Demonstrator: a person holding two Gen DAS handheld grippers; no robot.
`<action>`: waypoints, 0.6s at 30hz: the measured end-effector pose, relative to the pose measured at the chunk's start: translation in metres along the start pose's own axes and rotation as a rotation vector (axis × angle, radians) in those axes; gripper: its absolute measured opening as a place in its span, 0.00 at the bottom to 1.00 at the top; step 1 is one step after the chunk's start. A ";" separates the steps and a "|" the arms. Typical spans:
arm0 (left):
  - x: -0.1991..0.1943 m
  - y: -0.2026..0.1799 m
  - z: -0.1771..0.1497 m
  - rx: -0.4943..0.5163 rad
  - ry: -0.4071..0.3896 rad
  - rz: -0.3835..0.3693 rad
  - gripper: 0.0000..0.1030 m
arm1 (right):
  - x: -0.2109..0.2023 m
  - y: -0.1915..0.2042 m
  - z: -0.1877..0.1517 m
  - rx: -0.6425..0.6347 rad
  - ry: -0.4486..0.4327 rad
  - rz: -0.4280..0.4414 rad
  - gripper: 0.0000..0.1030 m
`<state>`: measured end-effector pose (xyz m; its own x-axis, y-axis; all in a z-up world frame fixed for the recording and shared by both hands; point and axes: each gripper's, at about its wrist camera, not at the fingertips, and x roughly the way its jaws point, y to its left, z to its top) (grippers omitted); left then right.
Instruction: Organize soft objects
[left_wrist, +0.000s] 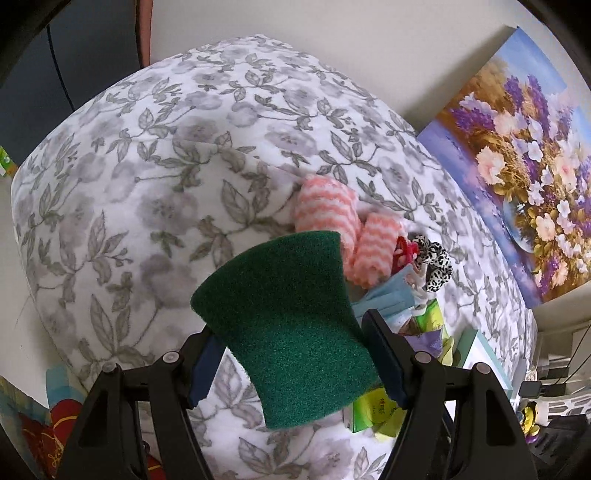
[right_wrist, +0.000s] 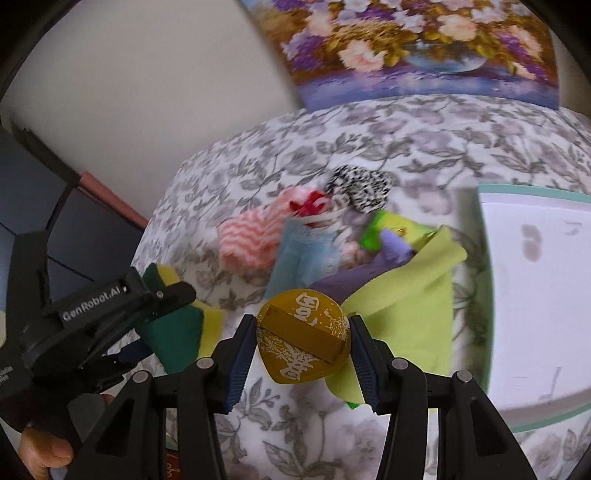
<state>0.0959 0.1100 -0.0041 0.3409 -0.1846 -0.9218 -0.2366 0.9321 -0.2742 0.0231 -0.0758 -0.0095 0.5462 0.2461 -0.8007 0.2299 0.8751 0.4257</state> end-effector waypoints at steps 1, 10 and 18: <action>0.002 0.000 0.000 -0.002 0.006 0.003 0.72 | 0.003 0.001 -0.001 -0.010 0.002 -0.026 0.51; 0.022 0.003 -0.004 -0.002 0.075 0.029 0.72 | 0.033 -0.002 -0.008 -0.039 0.085 -0.105 0.53; 0.022 0.006 -0.002 -0.013 0.075 0.030 0.73 | 0.015 -0.008 -0.002 -0.011 0.024 -0.060 0.59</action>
<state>0.0999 0.1103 -0.0266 0.2647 -0.1796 -0.9475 -0.2576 0.9336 -0.2489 0.0278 -0.0777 -0.0261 0.5124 0.2024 -0.8345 0.2532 0.8930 0.3721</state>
